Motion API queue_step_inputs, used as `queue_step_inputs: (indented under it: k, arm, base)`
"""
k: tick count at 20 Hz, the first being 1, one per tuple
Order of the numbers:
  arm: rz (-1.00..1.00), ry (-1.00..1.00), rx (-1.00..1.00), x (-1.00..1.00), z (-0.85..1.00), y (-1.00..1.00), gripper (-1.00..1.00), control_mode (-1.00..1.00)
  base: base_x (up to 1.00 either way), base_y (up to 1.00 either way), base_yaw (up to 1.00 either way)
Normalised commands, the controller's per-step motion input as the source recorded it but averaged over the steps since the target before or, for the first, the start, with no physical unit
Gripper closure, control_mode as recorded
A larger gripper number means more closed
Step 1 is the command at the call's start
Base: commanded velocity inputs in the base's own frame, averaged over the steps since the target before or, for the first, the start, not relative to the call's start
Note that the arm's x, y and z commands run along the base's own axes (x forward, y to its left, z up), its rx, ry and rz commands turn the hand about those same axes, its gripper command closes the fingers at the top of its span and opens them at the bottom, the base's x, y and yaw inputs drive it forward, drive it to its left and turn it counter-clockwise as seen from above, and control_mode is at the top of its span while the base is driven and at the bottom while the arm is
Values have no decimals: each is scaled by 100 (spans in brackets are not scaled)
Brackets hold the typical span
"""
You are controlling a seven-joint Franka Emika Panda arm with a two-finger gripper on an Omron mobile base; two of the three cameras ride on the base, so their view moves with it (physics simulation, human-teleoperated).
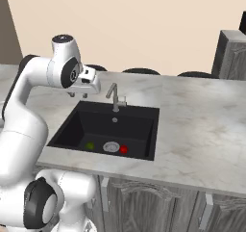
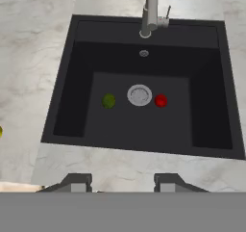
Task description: Remove the lime and apple from the sink. Then move the bowl and cup from the counter to the sink for washing.
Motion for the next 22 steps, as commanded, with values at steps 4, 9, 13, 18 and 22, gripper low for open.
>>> queue_step_inputs:
  k: [4, 9, 13, 18, 22]
  arm:
    - [1, -3, 0, -5, 0, 0, -100, -100]
    - [3, -5, 0, -19, -5, 0, -100, -100]
    - [1, -7, 0, -23, -6, -4, -100, -100]
    - [0, -6, 0, -20, -5, -11, -100, -100]
    - [0, 0, 0, -13, -4, -21, -100, -100]
  base:
    - [0, 0, 0]
    - [0, 0, 0]
    - [0, 0, 0]
    - [0, 0, 0]
    - [0, 0, 0]
